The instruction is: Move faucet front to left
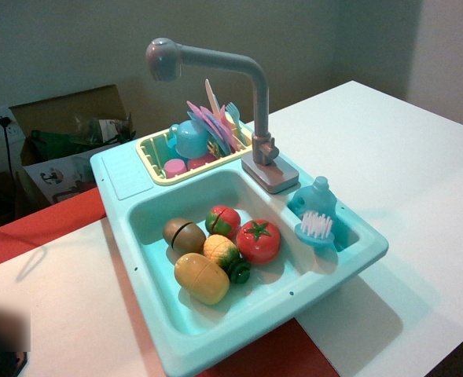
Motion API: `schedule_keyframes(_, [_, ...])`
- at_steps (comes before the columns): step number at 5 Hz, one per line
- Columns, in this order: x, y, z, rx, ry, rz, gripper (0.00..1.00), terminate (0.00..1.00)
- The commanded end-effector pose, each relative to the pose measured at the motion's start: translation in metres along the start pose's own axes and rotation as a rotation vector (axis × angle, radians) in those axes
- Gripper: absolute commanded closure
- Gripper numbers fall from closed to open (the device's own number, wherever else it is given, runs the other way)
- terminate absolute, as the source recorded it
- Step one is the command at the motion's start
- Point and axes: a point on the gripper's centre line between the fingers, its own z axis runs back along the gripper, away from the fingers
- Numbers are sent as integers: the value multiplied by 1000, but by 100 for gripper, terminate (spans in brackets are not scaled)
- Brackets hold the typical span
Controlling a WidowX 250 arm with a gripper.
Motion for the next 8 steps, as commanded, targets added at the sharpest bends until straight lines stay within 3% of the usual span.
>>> schedule_keyframes(1, [0,0,0,0,0,0,0,0])
schedule_keyframes(2, [12,0,14,-20,2,15,0,0])
schedule_keyframes(4, [57,-42,-28,8,64,31,0,0])
schedule_keyframes(5, [83,-63,-39,41,84,44,0,0])
schedule_keyframes(7, [128,-119,-51,45,89,-19,0,0])
schedule_keyframes(8, [142,-115,-57,56,90,3,0,0])
